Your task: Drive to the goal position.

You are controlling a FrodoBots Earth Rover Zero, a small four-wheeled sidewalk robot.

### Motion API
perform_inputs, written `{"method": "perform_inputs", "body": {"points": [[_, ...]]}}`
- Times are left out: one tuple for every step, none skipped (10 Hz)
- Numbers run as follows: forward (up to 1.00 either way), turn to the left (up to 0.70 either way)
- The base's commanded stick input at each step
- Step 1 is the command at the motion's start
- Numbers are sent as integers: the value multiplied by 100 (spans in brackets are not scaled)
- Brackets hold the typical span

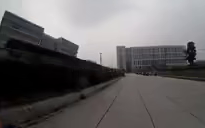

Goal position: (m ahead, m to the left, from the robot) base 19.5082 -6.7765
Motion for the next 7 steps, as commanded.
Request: {"method": "perform_inputs", "body": {"points": [[70,0],[70,0],[70,0],[70,-35],[70,-35],[70,-35],[70,-24]]}}
